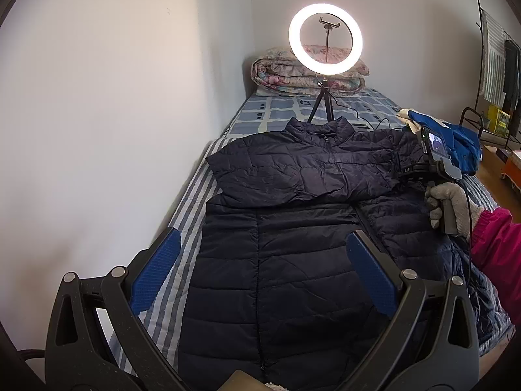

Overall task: Fold large clothes
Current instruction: 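Carry the held sleeve across the jacket front with the right tool, then open the right tool to release the sleeve on the jacket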

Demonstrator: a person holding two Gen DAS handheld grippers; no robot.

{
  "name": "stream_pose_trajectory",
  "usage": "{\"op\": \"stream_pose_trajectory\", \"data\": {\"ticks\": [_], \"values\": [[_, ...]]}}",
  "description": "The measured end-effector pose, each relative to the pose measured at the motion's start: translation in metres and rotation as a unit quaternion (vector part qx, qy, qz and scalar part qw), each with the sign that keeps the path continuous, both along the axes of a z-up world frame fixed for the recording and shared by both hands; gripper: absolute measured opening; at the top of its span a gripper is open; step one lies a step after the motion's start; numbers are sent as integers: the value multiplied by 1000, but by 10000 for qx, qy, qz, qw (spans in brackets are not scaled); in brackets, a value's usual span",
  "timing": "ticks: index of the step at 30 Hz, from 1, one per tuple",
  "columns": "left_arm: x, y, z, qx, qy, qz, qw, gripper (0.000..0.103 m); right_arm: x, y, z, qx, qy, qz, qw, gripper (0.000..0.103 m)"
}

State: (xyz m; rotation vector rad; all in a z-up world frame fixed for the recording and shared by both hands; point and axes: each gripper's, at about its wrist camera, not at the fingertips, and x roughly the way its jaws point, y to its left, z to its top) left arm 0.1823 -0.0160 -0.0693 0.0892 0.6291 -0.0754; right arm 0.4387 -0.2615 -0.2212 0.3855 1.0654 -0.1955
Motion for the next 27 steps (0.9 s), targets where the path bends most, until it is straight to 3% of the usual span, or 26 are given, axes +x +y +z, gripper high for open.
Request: {"op": "stream_pose_trajectory", "data": {"ticks": [9,13,14,15,18,21,27], "values": [[-1,-3,2,34,-53,-4,10000,103,6,2,-4,-147,157,136,9997,8],[-3,-5,5,79,-131,-28,9999,103,5,6,1,-227,109,203,9995,19],[-3,-5,5,71,-149,-36,9999,103,3,6,6,-264,51,195,9994,30],[-4,-6,7,60,-169,-50,9998,103,1,5,11,-269,2,198,9994,35],[-8,-7,11,31,-256,-87,9996,103,-7,5,30,-328,-147,243,9991,37],[-12,-11,17,18,-375,-151,9992,103,-23,7,56,-489,-327,292,9978,49],[-23,-21,29,-25,-608,-267,9978,103,-72,9,120,-932,-718,392,9923,60]]}}
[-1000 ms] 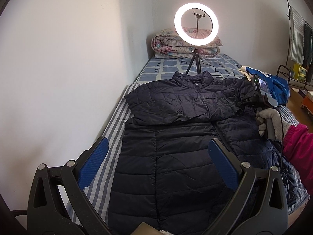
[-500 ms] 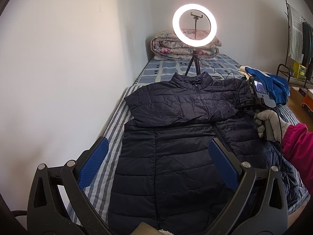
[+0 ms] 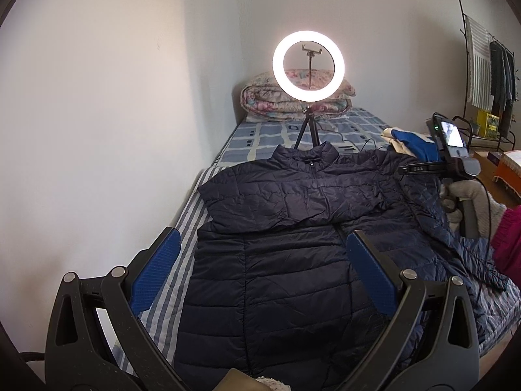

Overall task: Fold large clothes
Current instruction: 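Open the right tool to release the sleeve on the jacket, then move the left tool to the cuff of the other sleeve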

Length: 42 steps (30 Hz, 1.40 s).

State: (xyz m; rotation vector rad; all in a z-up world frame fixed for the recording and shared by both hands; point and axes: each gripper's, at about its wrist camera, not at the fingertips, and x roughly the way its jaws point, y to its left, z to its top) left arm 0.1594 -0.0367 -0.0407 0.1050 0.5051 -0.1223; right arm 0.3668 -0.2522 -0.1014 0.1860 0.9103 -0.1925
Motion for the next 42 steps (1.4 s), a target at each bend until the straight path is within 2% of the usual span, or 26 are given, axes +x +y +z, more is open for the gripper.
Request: {"op": "stream_pose_trajectory", "data": {"ticks": [3,7,11,14,19,22,26,29,36,38,39,41,42], "values": [[-6,-6,5,-31,-101,-104,9999,103,-31,3,31,-199,-252,38,9995,69],[-10,-18,7,-47,-161,-260,9995,103,-71,9,66,-399,-521,65,9978,75],[-15,-34,10,-52,-178,-488,9986,103,-113,20,97,-783,-664,42,9947,88],[-20,-48,13,-114,-181,-756,9969,103,-143,27,114,-931,-719,-31,9931,92],[-31,-79,14,17,-256,-1181,9927,103,-191,36,131,-983,-699,-134,9926,92],[-37,-99,10,84,-177,-1505,9884,103,-229,41,135,-1018,-726,-213,9919,103],[-46,-123,6,49,-20,-1881,9821,103,-272,40,134,-1020,-509,-399,9927,103],[-50,-144,2,-35,148,-2187,9757,103,-302,33,132,-1129,-391,-781,9898,103],[-68,-206,-10,19,394,-2932,9552,101,-362,-3,121,-809,-242,-1708,9817,102],[-75,-227,-17,96,488,-3185,9466,95,-373,-11,119,-702,-257,-1926,9784,94],[-78,-237,-20,132,534,-3294,9426,94,-378,-16,117,-649,-260,-2039,9765,88],[-82,-257,-28,171,644,-3547,9326,93,-388,-25,114,-528,-249,-2212,9735,84],[-84,-268,-32,189,703,-3671,9273,92,-393,-29,112,-501,-221,-2293,9718,75]]}}
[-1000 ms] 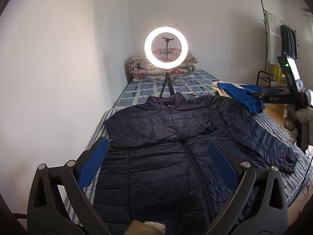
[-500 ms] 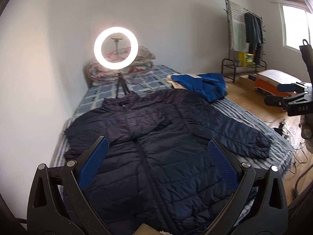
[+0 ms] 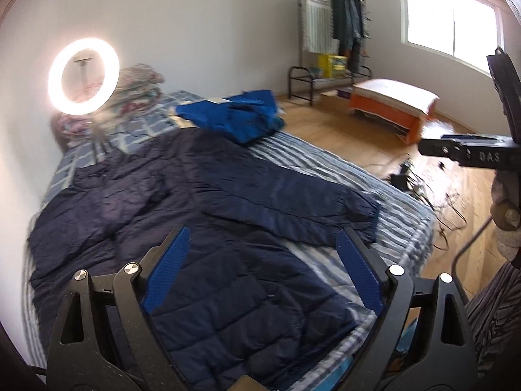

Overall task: Fold large clothes
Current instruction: 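Move the left tool to the cuff of the other sleeve, then grasp the other sleeve cuff with the left tool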

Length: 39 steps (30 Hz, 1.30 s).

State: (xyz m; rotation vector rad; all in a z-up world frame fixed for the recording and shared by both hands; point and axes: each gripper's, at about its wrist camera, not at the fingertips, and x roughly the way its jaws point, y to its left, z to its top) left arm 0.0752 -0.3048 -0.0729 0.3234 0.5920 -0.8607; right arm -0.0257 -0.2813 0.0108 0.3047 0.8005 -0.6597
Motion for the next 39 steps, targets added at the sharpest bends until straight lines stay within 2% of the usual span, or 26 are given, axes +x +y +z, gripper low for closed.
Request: {"op": "stream_pose_trajectory", "data": {"ticks": [1,4,7,10,13,20,25,31,34,36,38,39], "values": [[-3,-11,-5,28,71,-131,9999,89,-2,-3,-2,15,33,-58,10000,71],[-5,-47,-25,161,398,-498,9978,78,-12,-15,-10,109,154,-226,9996,48],[-9,-86,-48,303,843,-808,9927,60,-20,-23,-18,157,280,-307,9990,34],[-13,-122,-69,397,1282,-1029,9856,59,-27,-29,-23,185,364,-413,9983,26],[-17,-154,-89,573,1480,-1223,9797,59,-35,-37,-24,285,316,-562,9975,18],[-27,-208,-123,1094,1369,-1344,9753,60,-37,-36,-13,59,255,-590,9979,16],[-22,-231,-149,1413,1535,-1231,9702,60,-41,-39,-9,50,174,-646,9977,17],[-34,-248,-163,1884,1024,-1252,9687,61,-42,-42,-8,120,147,-673,9976,22],[-34,-251,-166,1958,932,-1270,9679,60,-41,-40,-6,104,114,-632,9979,25],[-32,-251,-165,1956,941,-1258,9680,47,-39,-38,-4,55,85,-636,9979,28],[-27,-253,-163,1937,1040,-1232,9677,23,-40,-38,-2,44,48,-658,9978,31],[-23,-253,-161,1934,1080,-1210,9676,16,-40,-38,-2,48,34,-666,9978,32]]}}
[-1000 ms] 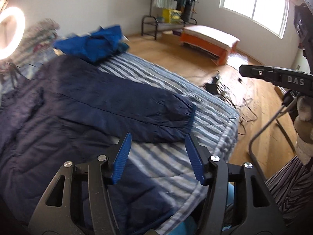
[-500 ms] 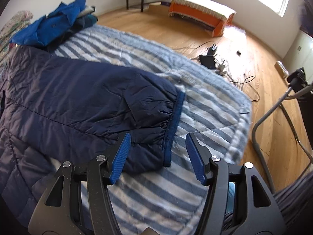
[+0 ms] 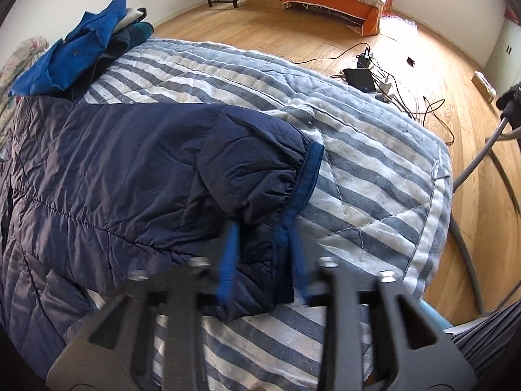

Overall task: Fold large clothes
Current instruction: 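Grasp the other sleeve cuff with the left tool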

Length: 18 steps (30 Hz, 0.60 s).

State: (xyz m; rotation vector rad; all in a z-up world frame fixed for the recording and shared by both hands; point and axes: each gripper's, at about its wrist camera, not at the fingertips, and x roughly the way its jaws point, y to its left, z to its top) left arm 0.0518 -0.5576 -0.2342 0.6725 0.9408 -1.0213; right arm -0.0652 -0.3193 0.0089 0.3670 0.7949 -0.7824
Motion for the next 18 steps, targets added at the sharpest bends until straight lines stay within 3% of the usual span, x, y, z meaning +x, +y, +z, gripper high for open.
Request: {"op": "stream_pose_trajectory", "data": {"ticks": [3,5,7,12,18], "values": [[9,5,9,-89,180,81,9998,10,0,-1,1,13,-11,-16,10000,34],[14,12,19,-206,258,155,9993,9,0,0,1,37,-30,-12,10000,40],[22,22,34,-383,362,267,9983,8,2,1,2,13,-66,17,10000,52],[48,50,73,-831,577,576,9932,8,10,12,8,-194,-93,103,9997,64],[85,87,110,-1255,811,1000,9837,8,22,20,10,-186,-133,249,9994,65]]}}
